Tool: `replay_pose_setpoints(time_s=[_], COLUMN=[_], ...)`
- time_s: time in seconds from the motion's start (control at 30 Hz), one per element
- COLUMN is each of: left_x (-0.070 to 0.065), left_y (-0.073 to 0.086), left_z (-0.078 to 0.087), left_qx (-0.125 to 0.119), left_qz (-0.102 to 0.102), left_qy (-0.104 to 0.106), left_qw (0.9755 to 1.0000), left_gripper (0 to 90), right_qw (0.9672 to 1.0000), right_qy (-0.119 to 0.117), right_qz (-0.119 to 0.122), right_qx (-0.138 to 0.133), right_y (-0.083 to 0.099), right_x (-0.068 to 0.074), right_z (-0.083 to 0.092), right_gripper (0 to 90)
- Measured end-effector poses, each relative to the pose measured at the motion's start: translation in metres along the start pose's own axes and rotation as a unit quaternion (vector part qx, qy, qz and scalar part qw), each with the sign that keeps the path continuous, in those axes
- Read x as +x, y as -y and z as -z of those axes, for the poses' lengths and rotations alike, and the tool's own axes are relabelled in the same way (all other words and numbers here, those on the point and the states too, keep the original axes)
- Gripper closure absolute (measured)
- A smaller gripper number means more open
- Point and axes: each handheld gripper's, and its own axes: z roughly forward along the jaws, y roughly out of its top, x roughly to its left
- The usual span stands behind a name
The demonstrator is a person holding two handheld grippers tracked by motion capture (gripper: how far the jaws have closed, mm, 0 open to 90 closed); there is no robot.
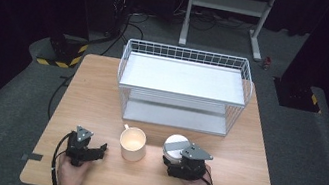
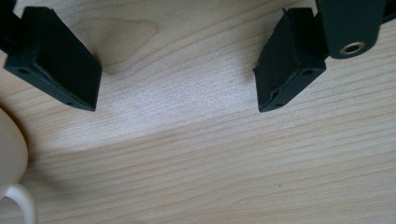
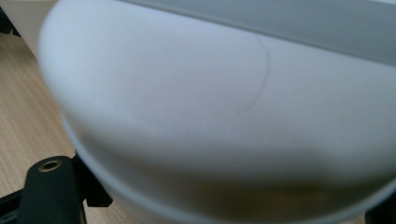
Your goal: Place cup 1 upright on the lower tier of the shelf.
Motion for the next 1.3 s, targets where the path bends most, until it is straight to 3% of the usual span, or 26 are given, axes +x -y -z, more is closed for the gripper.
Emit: replay_pose_setpoints(time_s=[0.43, 0.9, 1.3], left_x=[0.000, 0.000, 0.000], left_y=[0.000, 0.000, 0.000], left_z=[0.000, 0.000, 0.000], left_qx=[-0.001, -0.001, -0.002], left_qz=[-0.001, 0.000, 0.004], left_qy=[0.000, -0.001, -0.001], left_qw=[1.0000, 1.0000, 1.0000], left_gripper=[15.2, 15.2, 15.2], right_qw=[1.0000, 0.9997, 0.9995], right_qy=[0.004, 0.007, 0.012], right_qz=[0.002, -0.021, -0.026], right_qx=[-0.003, -0.013, -0.012], right_y=[0.000, -0.003, -0.014], right_x=[-0.001, -0.013, -0.025], right_z=[0.000, 0.004, 0.005], right_gripper=[18.3, 18.3, 18.3])
